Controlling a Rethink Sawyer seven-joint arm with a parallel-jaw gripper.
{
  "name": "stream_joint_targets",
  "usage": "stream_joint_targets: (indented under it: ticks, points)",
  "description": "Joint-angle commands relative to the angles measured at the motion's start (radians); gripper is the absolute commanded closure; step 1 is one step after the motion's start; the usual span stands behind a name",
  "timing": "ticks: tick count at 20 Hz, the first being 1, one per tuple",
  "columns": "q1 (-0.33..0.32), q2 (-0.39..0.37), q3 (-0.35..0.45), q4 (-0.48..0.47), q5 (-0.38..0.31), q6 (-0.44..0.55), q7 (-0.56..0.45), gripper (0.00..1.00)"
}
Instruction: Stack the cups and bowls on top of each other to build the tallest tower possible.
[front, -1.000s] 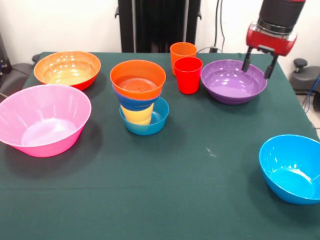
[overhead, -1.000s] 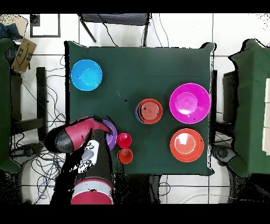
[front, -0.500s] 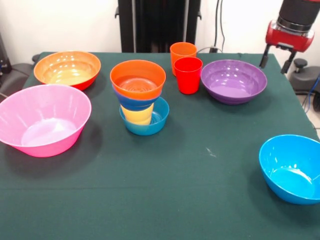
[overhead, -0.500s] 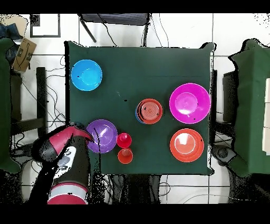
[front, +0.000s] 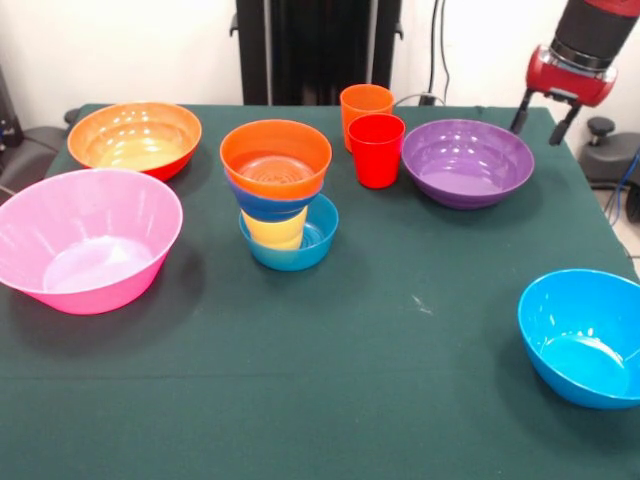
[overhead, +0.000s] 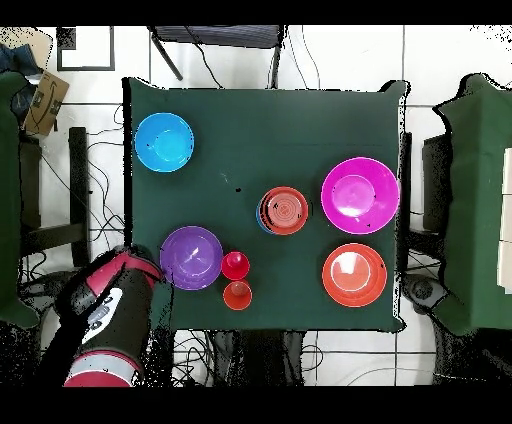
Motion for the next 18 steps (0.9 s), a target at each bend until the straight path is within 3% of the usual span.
stream_joint_targets:
  ticks: [1,18]
  points:
    - [0.003,0.054,-0.020,-0.057,0.038,-0.053,0.142,0.00]
    - [0.003,0.187,-0.001,-0.160,0.081,-0.132,0.099,0.00]
